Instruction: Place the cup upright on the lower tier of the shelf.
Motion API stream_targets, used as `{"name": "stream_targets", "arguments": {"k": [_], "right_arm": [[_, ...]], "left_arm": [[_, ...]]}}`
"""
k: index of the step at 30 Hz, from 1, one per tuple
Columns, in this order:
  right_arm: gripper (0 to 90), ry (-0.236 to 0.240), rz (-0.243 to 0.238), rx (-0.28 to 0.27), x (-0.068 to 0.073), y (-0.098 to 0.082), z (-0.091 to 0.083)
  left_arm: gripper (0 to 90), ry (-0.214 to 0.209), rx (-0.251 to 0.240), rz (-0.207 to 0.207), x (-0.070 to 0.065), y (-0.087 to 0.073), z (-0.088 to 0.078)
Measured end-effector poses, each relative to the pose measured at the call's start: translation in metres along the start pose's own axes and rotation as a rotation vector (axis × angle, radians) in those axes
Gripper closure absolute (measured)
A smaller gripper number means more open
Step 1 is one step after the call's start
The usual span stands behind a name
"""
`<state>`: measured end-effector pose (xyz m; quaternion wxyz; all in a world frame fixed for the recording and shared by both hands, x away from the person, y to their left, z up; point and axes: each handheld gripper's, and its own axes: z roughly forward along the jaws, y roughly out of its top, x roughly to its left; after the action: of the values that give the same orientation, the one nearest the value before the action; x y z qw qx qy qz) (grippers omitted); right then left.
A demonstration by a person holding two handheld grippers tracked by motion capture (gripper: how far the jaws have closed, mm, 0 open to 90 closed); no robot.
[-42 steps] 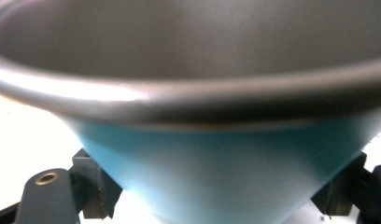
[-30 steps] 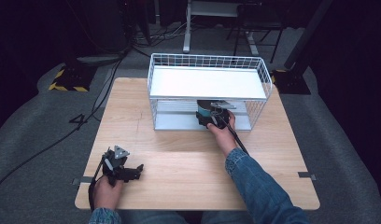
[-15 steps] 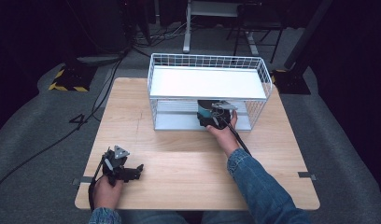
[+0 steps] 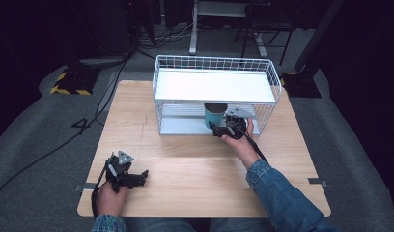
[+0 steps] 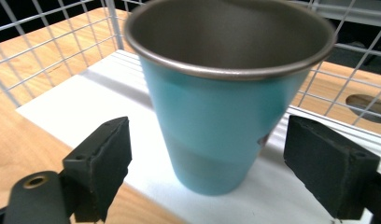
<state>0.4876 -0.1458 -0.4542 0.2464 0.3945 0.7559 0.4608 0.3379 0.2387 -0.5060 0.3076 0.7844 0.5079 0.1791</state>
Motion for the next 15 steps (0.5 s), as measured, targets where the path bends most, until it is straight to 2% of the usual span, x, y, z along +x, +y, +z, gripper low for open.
{"name": "stream_targets", "arguments": {"k": [7,11,14,15], "right_arm": [[15.6,0.033,0.013,0.001,-0.002,0.000,-0.022],[15.5,0.064,0.006,-0.004,-0.001,-0.002,-0.041],[15.5,0.077,-0.002,-0.007,-0.001,-0.003,-0.048],[15.5,0.097,-0.004,-0.006,-0.002,-0.004,-0.057]], "left_arm": [[0.1,0.000,0.000,0.000,0.000,0.000,0.000],[0.1,0.000,0.000,0.000,0.000,0.000,0.000],[0.1,0.000,0.000,0.000,0.000,0.000,0.000],[0.1,0.000,0.000,0.000,0.000,0.000,0.000]]}}
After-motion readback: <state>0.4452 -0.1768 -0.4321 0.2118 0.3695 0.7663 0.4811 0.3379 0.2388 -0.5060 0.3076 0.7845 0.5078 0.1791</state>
